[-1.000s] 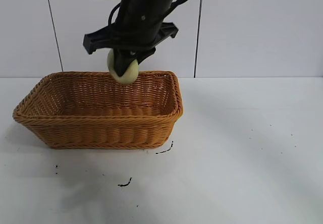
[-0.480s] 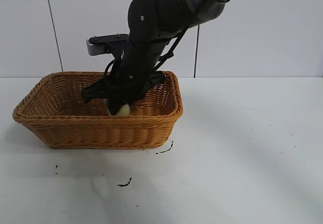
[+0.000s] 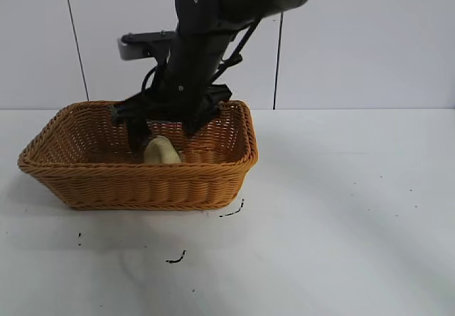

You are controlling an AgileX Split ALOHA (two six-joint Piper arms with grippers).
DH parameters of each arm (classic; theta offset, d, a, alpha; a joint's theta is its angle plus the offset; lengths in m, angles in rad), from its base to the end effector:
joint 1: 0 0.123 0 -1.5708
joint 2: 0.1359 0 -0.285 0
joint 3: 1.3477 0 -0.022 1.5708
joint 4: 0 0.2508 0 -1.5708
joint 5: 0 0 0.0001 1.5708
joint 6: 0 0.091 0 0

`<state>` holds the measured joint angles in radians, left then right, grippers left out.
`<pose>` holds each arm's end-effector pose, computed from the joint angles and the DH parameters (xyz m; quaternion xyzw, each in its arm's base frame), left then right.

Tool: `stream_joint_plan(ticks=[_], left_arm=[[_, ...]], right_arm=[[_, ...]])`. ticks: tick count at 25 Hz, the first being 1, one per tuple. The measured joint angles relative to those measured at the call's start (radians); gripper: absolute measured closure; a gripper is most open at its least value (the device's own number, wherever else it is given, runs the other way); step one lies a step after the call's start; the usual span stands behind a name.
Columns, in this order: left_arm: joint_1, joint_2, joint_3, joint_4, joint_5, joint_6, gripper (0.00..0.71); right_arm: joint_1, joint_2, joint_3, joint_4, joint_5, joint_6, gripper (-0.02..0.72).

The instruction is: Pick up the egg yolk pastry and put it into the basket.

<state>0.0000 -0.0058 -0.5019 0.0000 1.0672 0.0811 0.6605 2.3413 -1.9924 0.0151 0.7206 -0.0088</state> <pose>-0.0062 0.0000 0.2773 0.0346 0.8522 0.0212 0.5216 0.4123 0.3214 0.1793 -0.3106 0.9052 0.0989 0.2727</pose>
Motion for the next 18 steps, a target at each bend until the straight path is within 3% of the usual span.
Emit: stream_joint_plan(ticks=[6, 13, 18], left_arm=[[0.000, 0.000, 0.000, 0.000, 0.000, 0.000, 0.014], [0.000, 0.000, 0.000, 0.000, 0.000, 0.000, 0.014], [0.000, 0.000, 0.000, 0.000, 0.000, 0.000, 0.014]], right_arm=[[0.000, -0.008, -0.212, -0.004, 0.205, 0.001, 0.080], [-0.035, -0.011, -0.243, -0.075, 0.267, 0.057, 0.080], [-0.169, -0.011, -0.243, -0.086, 0.306, 0.069, 0.080]])
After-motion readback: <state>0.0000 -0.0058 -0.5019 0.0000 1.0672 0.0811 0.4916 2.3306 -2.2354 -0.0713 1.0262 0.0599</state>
